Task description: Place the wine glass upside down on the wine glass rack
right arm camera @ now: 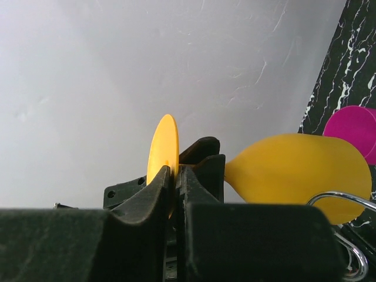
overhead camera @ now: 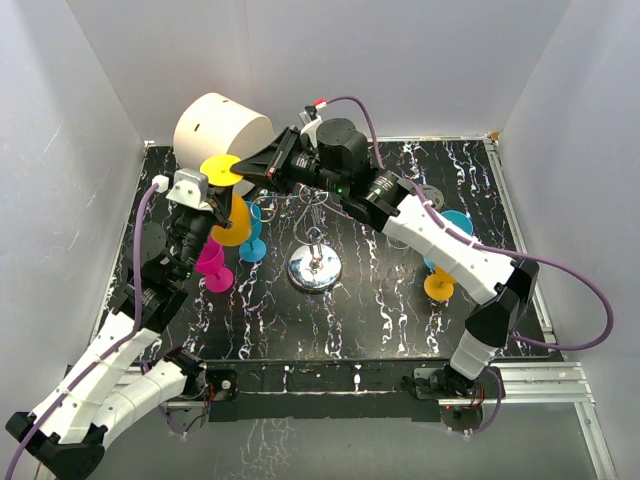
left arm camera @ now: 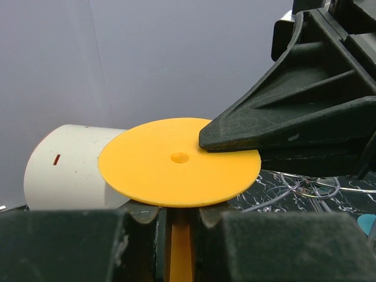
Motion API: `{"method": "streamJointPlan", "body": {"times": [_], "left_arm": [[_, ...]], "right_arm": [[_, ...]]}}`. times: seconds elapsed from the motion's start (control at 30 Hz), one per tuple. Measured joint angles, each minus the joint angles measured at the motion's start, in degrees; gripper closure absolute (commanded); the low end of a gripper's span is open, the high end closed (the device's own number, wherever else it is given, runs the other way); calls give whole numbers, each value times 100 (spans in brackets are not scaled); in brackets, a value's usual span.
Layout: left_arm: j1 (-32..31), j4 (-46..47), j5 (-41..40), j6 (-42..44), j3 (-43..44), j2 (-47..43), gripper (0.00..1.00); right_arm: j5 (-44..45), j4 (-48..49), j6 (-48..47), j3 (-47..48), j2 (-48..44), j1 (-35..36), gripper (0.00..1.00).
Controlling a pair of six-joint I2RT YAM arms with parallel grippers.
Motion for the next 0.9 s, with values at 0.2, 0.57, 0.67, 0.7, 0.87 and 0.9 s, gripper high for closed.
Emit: {"method": "streamJointPlan", "body": {"times": [0.2, 0.57, 0.67, 0.7, 0.87, 0.9], "left_arm": [[-9, -81, 127, -151, -11, -39, 82], [0, -1810, 210, -1510, 568, -162, 19], [0, -2337, 302, -2070, 942, -227, 11], [0, -2509, 306, -2291, 1029, -293, 9], [0, -3370, 92, -3670, 1196, -774, 2], [0, -3501, 52, -3908, 1248, -817, 2]], "right_arm": [[50, 162, 221, -444, -299, 0, 100], [245, 520, 136, -981, -527, 0, 100], [323, 568, 68, -984, -535, 0, 100], [345, 614, 59, -990, -535, 0, 100], [431, 863, 48, -1252, -612, 0, 100], [439, 887, 50, -1290, -612, 0, 100]]}}
